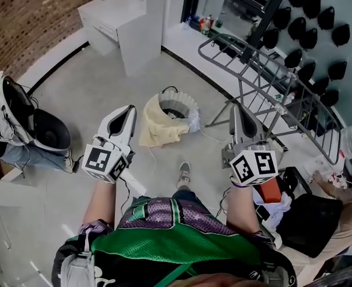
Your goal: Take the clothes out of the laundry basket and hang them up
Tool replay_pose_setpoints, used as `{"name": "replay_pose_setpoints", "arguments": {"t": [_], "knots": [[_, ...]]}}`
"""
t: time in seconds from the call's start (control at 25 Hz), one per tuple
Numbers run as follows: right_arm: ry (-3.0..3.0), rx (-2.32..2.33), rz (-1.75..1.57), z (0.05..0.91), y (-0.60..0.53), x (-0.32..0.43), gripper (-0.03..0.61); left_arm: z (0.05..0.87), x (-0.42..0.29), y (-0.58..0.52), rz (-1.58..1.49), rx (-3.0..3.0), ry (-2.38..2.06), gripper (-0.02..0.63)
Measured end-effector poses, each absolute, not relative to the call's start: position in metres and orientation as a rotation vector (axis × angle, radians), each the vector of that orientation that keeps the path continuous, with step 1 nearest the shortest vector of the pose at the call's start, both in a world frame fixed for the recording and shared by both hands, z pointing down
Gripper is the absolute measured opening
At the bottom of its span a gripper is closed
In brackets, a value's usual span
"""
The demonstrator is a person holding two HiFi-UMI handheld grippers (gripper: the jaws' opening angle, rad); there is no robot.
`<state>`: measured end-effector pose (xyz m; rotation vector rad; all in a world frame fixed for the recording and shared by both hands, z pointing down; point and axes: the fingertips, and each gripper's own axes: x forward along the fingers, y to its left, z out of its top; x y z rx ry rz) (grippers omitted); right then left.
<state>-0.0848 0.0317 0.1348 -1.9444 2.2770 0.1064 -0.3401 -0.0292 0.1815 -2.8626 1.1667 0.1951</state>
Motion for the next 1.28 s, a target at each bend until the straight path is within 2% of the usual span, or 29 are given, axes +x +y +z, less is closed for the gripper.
{"name": "replay_pose_setpoints", "arguments": {"t": [0.4, 0.52, 0.64, 0.96, 1.28], "knots": [[2.360, -1.781, 0.148, 0.124, -0.059, -0.060, 0.000, 0.179, -0.306, -0.083, 0.193, -2.776, 1.257, 0.026], [2.391, -1.753, 0.116, 0.125, -0.083, -0.058, 0.000, 0.175, -0.294, -0.101, 0.185, -2.787, 1.234, 0.163], [2.417, -1.739, 0.092, 0.128, -0.100, -0.057, 0.000, 0.176, -0.285, -0.117, 0.171, -2.799, 1.234, 0.201], [2.461, -1.755, 0.076, 0.170, -0.134, -0.068, 0.000, 0.232, -0.281, -0.154, 0.034, -2.827, 1.246, 0.202], [2.494, -1.790, -0.030, 0.250, -0.159, -0.061, 0.000, 0.344, -0.272, -0.187, -0.081, -2.897, 1.261, 0.202]]}}
